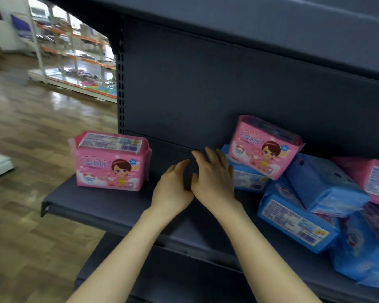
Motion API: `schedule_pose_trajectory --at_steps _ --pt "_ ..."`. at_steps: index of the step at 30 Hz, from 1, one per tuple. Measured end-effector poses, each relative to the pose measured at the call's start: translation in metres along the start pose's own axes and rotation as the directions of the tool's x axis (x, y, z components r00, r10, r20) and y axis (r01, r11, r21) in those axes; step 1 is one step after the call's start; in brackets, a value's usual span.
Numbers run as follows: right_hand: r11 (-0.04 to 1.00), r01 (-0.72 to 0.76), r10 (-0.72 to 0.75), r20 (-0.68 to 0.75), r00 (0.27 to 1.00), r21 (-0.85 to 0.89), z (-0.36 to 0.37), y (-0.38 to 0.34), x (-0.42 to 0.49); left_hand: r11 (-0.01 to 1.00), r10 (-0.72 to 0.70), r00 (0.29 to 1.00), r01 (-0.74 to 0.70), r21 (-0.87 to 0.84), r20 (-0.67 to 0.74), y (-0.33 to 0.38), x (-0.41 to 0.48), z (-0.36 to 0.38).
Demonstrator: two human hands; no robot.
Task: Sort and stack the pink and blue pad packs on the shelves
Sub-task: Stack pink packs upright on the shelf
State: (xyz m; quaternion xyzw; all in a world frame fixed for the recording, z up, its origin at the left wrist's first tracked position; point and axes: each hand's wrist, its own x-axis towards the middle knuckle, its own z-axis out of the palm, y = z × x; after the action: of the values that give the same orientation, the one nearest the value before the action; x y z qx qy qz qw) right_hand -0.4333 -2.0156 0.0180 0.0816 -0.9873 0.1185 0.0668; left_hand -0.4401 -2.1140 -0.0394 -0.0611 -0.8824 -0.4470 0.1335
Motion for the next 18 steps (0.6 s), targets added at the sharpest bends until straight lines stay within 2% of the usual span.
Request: schedule_pose_trajectory --at_steps 8,18 --pt "0.988 0.135 -0.135 -0.008 0.991 0.074 0.013 -0.046 -0.004 0.973 0.074 0.983 -0.035 0.226 -0.168 -0.008 -0.033 -0.064" --pt "0.957 0.257 -0.252 -0.053 0.966 0.137 0.020 -0.088 0.001 0.949 0.120 0.943 -0.017 0.314 -0.311 -0.018 -0.038 -0.110"
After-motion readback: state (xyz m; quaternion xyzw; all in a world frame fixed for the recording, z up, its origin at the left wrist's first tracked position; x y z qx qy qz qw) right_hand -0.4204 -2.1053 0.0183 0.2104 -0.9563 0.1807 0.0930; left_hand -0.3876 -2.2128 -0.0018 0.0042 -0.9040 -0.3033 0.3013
